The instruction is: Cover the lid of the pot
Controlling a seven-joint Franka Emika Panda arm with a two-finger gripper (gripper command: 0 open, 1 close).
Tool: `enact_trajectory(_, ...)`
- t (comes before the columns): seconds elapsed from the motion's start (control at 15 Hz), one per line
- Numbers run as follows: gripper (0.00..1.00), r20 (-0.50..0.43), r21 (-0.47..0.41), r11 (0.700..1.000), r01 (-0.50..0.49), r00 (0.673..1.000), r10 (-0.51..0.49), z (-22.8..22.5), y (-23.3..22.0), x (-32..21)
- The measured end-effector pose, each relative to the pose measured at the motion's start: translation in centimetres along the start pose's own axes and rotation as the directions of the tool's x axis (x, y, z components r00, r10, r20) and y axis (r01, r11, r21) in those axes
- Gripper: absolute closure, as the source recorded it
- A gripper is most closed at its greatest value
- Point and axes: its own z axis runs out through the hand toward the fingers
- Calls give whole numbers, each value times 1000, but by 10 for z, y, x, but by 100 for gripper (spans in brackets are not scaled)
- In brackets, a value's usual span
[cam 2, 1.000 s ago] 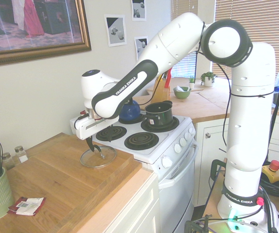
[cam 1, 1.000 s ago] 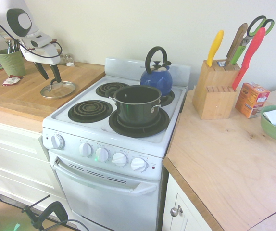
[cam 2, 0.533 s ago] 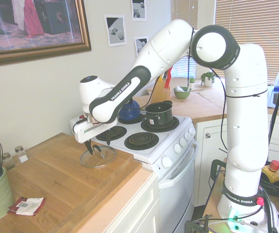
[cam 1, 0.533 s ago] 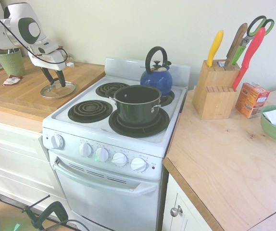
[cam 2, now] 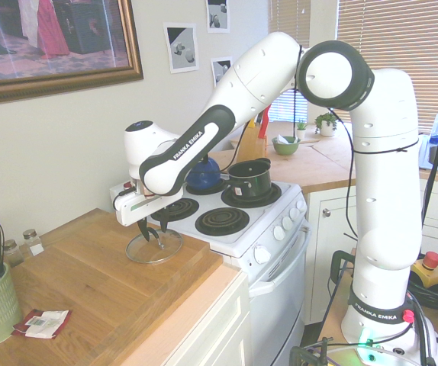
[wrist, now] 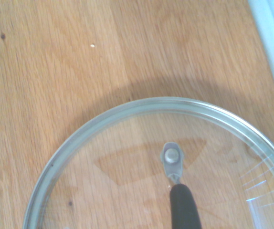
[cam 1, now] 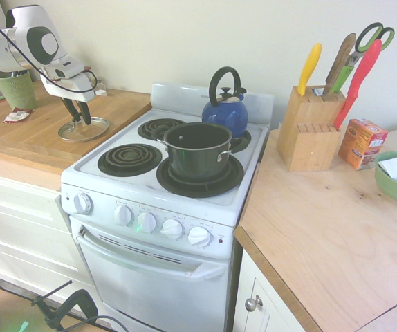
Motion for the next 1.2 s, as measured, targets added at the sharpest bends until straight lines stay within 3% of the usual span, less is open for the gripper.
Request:
enact_trajectory(0.87,100,11,28,999,-34,999,34,-7,-3,7)
enact_trajectory(1.0,100,-8,61,997,-46,999,47,-34,-3,16)
enact_trajectory(1.2,100,-52,115,991,-72,996,78,-111,7,38)
